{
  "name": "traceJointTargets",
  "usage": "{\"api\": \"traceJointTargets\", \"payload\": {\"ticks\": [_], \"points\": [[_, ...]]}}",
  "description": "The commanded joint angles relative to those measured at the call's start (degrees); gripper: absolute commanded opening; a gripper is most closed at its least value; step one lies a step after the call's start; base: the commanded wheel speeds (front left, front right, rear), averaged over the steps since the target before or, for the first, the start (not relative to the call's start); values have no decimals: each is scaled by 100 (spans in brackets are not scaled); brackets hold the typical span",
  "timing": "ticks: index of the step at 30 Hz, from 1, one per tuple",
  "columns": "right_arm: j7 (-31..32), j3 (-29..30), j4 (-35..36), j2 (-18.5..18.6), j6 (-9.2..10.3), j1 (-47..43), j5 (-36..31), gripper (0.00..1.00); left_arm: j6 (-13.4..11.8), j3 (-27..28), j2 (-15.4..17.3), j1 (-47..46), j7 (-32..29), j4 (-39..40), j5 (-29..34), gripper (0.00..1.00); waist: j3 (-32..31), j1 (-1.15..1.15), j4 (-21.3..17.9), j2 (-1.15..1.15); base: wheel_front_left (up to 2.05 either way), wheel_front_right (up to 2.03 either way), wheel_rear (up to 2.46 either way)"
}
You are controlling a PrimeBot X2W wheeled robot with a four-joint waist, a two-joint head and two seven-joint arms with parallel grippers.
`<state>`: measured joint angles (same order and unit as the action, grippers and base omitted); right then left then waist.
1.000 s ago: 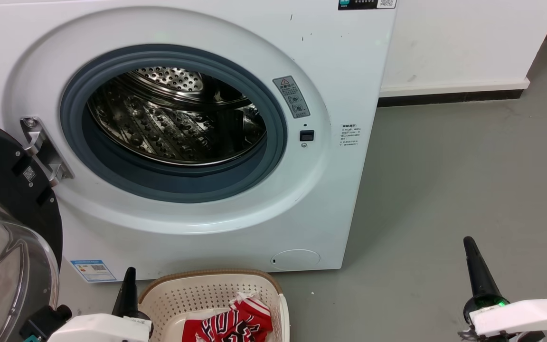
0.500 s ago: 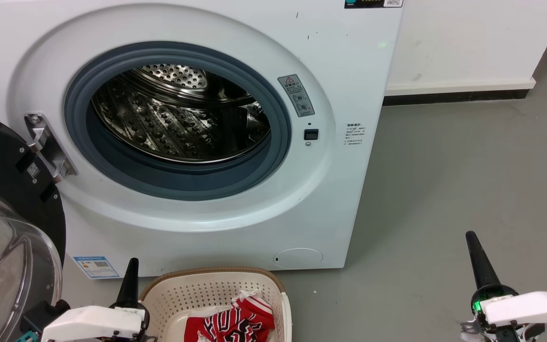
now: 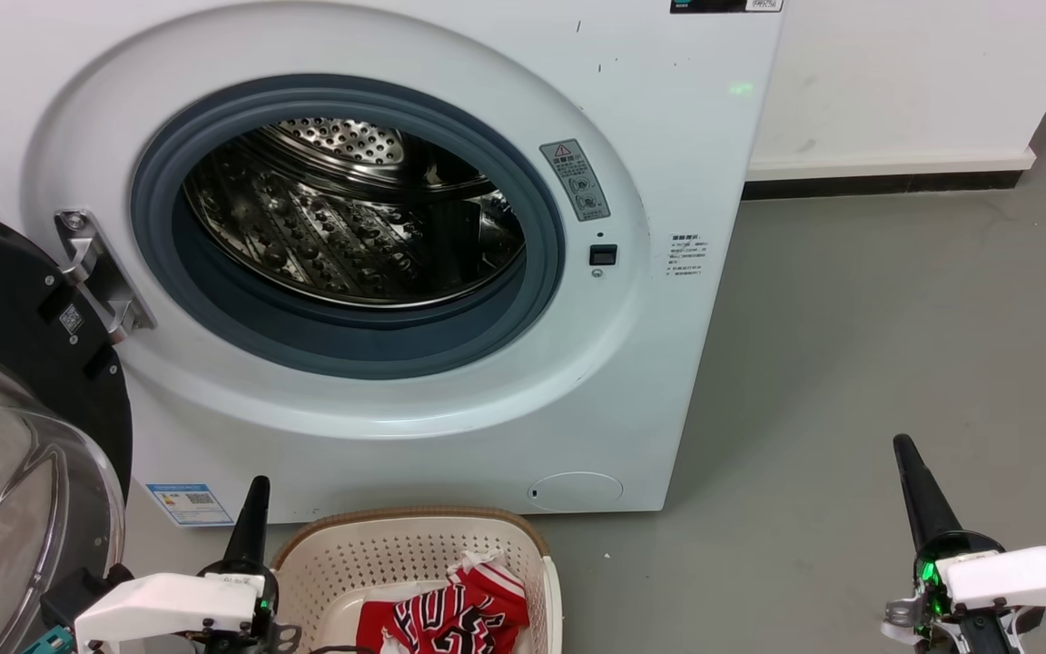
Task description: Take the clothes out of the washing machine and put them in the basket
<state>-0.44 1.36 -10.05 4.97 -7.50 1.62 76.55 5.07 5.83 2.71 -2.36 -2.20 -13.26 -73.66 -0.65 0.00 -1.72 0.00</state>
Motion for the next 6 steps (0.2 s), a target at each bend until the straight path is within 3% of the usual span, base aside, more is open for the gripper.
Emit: {"api": "traceJointTargets", "payload": {"ticks": [1,6], "points": [[40,26,-11,19,1,147,153,0,53,21,21,-125,-32,12,-149,0,4,0,7,0,0,0,0],[143,74,-91,11,1,219,500,0,97,33,22,-193,-120,-8,-510,0,18,0,37,0,0,0,0]]}}
